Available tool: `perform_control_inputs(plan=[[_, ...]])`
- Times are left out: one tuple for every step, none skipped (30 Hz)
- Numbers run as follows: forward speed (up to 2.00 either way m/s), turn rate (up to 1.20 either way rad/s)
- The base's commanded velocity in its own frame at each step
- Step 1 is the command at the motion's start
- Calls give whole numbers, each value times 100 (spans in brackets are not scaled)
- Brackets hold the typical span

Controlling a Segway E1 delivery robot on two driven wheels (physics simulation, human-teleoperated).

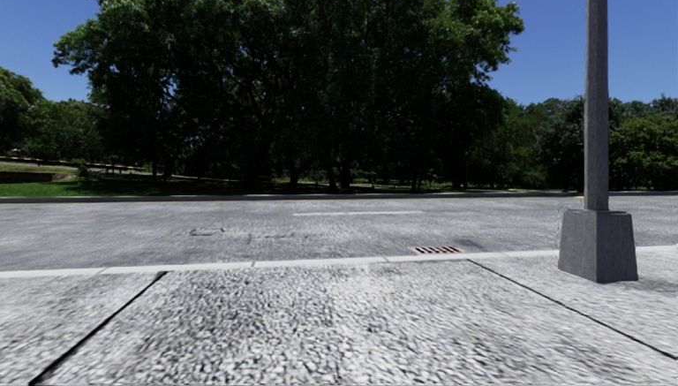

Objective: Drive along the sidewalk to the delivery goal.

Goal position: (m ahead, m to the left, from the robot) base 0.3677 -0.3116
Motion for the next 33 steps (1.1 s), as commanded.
perform_control_inputs(plan=[[148,0],[148,0],[147,0],[145,0],[145,0],[74,0],[0,0],[0,0],[0,0],[0,0],[0,0],[0,0],[0,0],[0,0],[0,0],[0,0],[0,0],[0,0],[0,0],[0,0],[0,0],[0,0],[0,0],[0,0],[0,0],[0,0],[0,0],[0,0],[0,0],[0,0],[0,0],[0,0],[0,0]])
